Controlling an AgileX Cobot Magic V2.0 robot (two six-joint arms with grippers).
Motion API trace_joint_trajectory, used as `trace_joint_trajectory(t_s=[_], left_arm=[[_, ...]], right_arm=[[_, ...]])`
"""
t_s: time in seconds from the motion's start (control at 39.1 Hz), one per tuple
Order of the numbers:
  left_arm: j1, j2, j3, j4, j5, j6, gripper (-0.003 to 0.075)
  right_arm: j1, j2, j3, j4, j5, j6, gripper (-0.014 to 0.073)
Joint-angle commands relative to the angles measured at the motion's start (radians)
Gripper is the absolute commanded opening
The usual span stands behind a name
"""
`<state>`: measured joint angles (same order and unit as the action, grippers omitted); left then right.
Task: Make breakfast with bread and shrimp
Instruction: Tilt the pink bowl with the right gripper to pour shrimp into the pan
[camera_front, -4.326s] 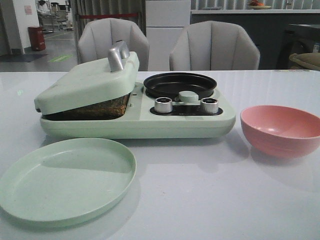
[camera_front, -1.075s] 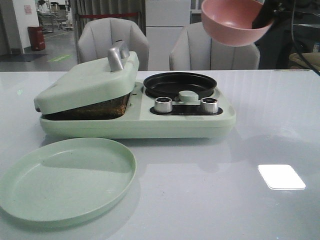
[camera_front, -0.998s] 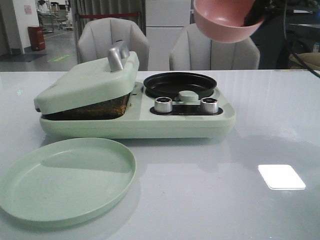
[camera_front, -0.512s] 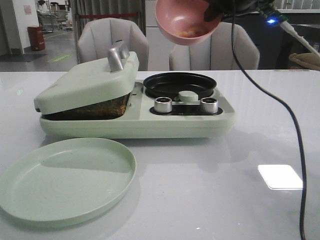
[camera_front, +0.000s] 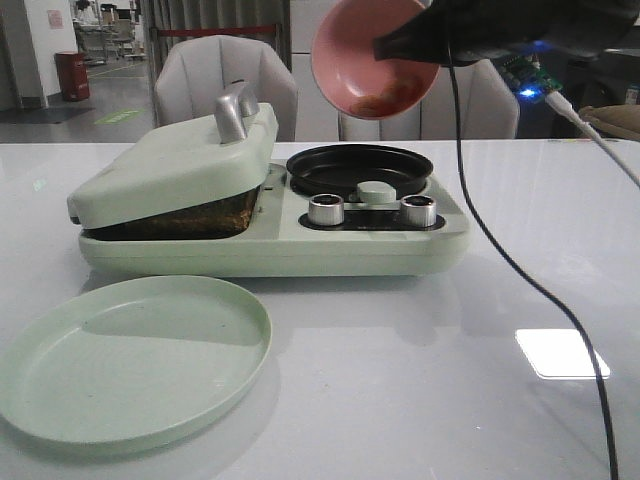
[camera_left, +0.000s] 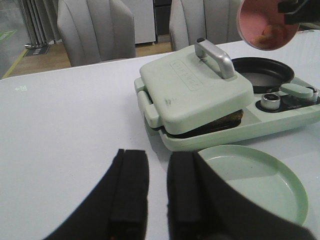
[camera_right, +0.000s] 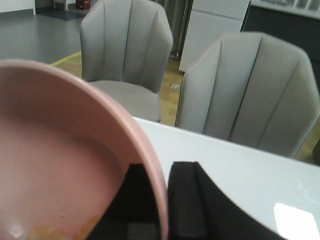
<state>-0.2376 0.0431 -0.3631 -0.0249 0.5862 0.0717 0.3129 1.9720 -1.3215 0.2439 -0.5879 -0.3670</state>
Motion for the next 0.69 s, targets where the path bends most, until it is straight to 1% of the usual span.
trace_joint_trajectory(t_s=[0.0, 0.08, 0.15, 0.2, 0.28, 0.41, 0.51, 0.59, 0.67], left_arm=[[-0.001, 0.013, -0.025, -0.012, -0.083, -0.011, 0.0206], [-0.001, 0.013, -0.025, -0.012, -0.083, -0.011, 0.0206], [-0.001, 0.013, -0.025, -0.012, -0.083, -0.011, 0.0206], [-0.001, 0.013, -0.025, -0.012, -0.083, -0.011, 0.0206], [-0.001, 0.013, -0.025, -0.012, -0.083, -0.011, 0.0206], [-0.001, 0.013, -0.025, -0.012, -0.083, -0.011, 0.0206], [-0.001, 0.013, -0.025, -0.012, -0.083, -0.011, 0.0206], [-0.001, 0.013, -0.025, -0.012, -0.083, -0.011, 0.0206], [-0.001, 0.013, -0.025, -0.012, -0.083, -0.011, 0.0206]], right_arm=[[0.001, -0.06, 0.04, -0.127, -0.291, -0.011, 0.0138], [0.001, -0.06, 0.087, -0.22, -0.416, -0.012, 0.0138], [0.001, -0.049, 0.095, -0.281, -0.479, -0.012, 0.0138], [0.001, -0.032, 0.089, -0.313, -0.494, -0.013, 0.0138], [0.001, -0.004, 0.068, -0.337, -0.487, -0.048, 0.0138], [0.001, 0.051, 0.035, -0.339, -0.449, -0.238, 0.0138], [0.001, 0.075, 0.008, -0.339, -0.397, -0.343, 0.0138], [0.001, 0.08, -0.007, -0.338, -0.358, -0.376, 0.0138], [0.001, 0.08, -0.015, -0.334, -0.352, -0.382, 0.0138]])
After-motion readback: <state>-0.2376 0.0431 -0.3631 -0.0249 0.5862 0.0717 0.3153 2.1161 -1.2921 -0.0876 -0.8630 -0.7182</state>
